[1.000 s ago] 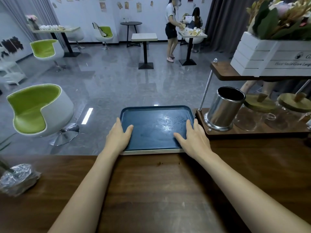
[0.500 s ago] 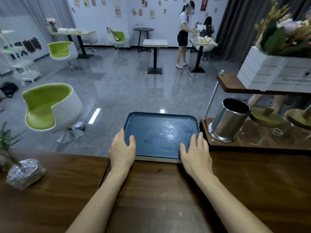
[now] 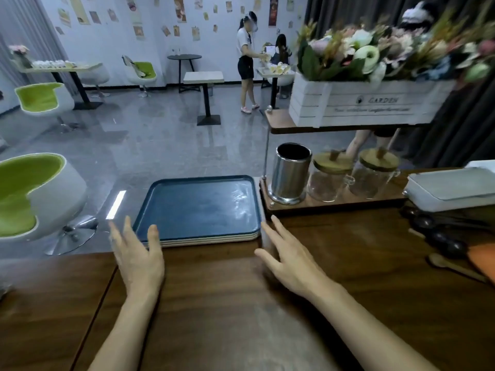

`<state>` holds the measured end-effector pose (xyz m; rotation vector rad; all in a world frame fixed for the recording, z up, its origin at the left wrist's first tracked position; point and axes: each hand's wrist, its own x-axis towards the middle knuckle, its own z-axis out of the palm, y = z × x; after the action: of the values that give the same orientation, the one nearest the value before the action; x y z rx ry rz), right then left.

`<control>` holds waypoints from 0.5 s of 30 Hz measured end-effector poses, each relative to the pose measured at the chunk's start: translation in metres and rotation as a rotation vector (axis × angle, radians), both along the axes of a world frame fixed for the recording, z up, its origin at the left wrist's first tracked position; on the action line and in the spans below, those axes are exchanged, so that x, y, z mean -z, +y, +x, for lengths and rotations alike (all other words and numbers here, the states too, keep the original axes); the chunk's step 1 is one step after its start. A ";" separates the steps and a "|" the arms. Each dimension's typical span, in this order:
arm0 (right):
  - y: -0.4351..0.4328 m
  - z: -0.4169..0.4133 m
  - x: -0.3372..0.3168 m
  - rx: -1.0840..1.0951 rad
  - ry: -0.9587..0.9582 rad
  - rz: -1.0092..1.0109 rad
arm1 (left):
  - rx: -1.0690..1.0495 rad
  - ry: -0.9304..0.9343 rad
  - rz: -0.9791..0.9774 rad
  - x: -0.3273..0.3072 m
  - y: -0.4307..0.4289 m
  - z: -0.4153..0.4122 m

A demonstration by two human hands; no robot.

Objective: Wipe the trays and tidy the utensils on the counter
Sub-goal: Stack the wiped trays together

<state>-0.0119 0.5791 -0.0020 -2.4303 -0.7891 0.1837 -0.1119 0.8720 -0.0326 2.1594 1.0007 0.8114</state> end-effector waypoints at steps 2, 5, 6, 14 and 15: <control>-0.052 -0.016 -0.003 0.039 -0.030 0.009 | 0.049 0.081 0.025 0.007 -0.026 -0.010; -0.139 -0.028 -0.006 0.171 -0.020 0.005 | 0.187 0.181 0.016 0.011 -0.079 -0.011; -0.170 -0.029 -0.006 0.232 -0.011 0.002 | 0.239 0.207 0.022 0.011 -0.104 -0.010; -0.400 -0.044 -0.009 0.557 -0.051 -0.025 | 0.800 0.237 0.061 -0.008 -0.383 0.014; -0.426 -0.046 -0.009 0.576 -0.046 -0.032 | 0.856 0.222 0.061 -0.010 -0.420 0.021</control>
<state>-0.0580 0.1532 0.0072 -2.5875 -0.0805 -0.0848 -0.0905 0.4524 -0.0227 2.4373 0.0721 0.1901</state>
